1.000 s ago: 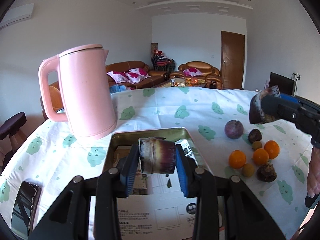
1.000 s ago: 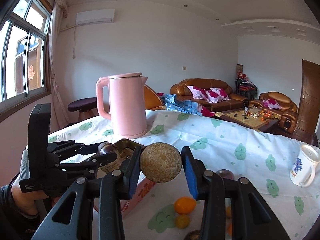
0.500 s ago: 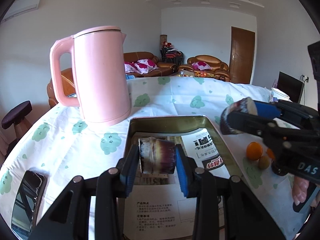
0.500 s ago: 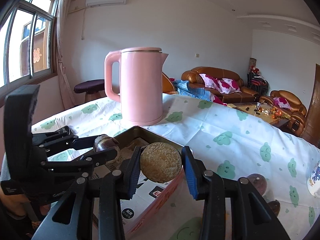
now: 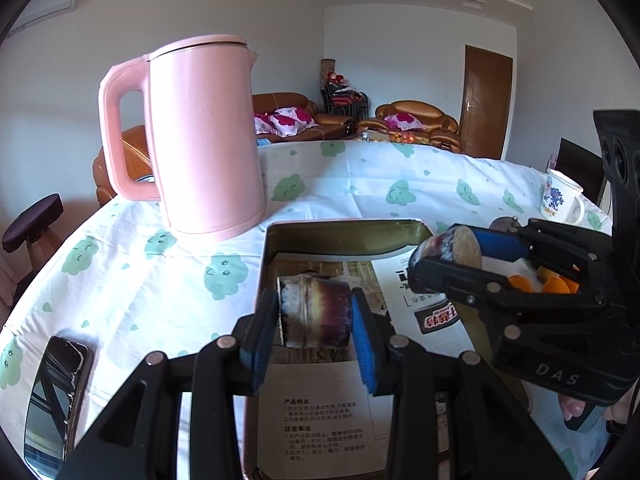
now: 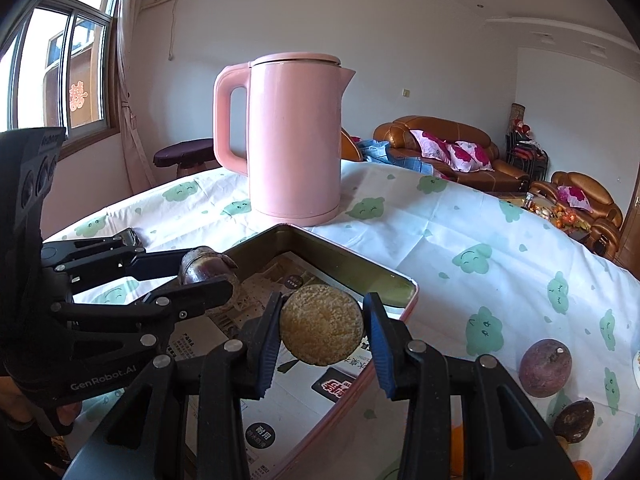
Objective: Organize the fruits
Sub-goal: 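Lower the chunk into the tin and open the left tool while the right tool releases the tan fruit there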
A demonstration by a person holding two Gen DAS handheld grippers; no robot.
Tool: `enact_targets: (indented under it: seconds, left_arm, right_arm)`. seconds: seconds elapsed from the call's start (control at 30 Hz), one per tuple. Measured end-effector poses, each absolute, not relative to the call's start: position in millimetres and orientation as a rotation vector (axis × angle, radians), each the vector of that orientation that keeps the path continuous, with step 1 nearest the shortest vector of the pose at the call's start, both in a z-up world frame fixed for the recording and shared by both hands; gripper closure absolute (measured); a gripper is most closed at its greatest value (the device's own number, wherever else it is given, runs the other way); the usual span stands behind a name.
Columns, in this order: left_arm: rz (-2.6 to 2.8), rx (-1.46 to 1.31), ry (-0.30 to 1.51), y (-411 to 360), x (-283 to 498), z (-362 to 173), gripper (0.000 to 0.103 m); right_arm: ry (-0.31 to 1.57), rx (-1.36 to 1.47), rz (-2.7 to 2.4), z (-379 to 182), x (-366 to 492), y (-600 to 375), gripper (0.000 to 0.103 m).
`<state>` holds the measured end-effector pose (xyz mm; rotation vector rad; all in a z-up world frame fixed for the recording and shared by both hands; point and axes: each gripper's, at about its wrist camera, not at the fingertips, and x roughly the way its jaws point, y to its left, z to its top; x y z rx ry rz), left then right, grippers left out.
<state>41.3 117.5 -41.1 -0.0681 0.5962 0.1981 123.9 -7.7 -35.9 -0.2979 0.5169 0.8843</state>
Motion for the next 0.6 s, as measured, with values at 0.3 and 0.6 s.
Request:
enact_targets:
  seconds: [0.3, 0.6]
  left_arm:
    - [0.197, -0.073, 0.635, 120, 47, -45, 0.066]
    - [0.193, -0.088, 0.668, 123, 51, -49, 0.066]
  right_arm:
    - [0.539, -0.313, 0.874, -42, 129, 0, 0.061]
    - [0.586, -0.315, 0.865, -47, 135, 3, 0.061]
